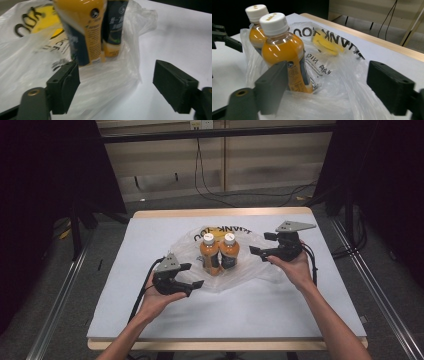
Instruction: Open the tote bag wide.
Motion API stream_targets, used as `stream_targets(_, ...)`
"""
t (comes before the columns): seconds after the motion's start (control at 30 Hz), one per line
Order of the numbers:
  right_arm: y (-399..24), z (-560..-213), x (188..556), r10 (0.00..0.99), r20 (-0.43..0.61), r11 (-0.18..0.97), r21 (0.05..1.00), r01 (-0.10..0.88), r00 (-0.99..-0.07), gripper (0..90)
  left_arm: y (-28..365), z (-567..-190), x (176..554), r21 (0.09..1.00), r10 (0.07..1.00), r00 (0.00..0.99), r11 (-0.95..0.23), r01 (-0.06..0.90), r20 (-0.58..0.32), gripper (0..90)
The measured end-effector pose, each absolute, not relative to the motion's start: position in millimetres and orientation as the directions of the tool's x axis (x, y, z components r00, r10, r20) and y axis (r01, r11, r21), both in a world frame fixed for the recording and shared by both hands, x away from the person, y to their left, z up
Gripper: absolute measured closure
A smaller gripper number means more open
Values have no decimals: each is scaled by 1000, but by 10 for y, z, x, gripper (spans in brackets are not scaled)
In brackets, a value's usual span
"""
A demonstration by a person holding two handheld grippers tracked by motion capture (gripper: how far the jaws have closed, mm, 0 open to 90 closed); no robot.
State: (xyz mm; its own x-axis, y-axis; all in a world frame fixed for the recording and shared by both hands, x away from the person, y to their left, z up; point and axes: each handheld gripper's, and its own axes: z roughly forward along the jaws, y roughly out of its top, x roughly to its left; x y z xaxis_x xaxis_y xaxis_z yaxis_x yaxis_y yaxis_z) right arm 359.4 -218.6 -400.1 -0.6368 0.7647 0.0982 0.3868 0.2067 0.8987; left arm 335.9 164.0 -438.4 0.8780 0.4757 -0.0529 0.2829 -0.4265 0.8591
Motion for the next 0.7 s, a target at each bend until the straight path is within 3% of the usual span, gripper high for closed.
stream_targets(0.27, -2407, -4041, 3181, 786, 94, 183, 909, 374, -611, 63, 1930, -4418, 3247, 846, 547, 834, -410, 340, -70, 66)
stream_targets(0.53, -2588, -4096, 2818, 796, 105, 167, 908, 383, -596, 39, 2170, -4381, 3035, 857, 568, 821, -397, 330, -53, 42)
stream_targets(0.67, -2627, -4105, 2670, 802, 100, 177, 901, 395, -588, 40, 2302, -4392, 2932, 853, 566, 824, -438, 285, 15, 31)
stream_targets(0.7, -2628, -4119, 2650, 803, 100, 180, 899, 398, -587, 41, 2347, -4396, 2903, 851, 562, 827, -428, 303, -12, 33)
